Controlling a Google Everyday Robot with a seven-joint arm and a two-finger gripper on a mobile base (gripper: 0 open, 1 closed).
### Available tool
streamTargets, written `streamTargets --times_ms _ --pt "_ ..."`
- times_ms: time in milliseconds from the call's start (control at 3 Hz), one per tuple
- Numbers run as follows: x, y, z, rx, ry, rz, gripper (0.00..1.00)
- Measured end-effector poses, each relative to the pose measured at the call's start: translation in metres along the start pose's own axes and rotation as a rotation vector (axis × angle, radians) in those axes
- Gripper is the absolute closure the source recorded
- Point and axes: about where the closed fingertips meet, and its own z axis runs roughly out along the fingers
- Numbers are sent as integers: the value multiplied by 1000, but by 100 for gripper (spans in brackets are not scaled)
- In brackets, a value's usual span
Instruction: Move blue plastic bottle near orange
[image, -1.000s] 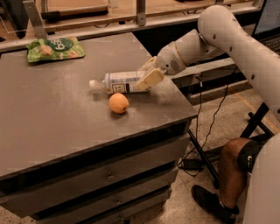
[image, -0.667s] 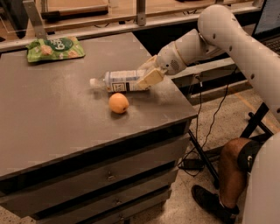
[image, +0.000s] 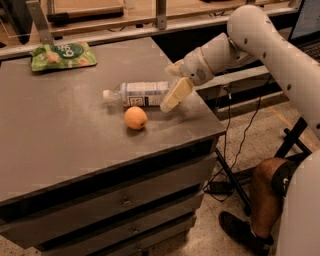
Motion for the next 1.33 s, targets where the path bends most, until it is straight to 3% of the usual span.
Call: streamTargets --times_ms 333,1000,1333 --pt "-2 -6 -15 47 -14 0 0" --pt "-9 -28 -72 222 -1 -23 0" --pt "-9 -29 -74 231 1 -24 0"
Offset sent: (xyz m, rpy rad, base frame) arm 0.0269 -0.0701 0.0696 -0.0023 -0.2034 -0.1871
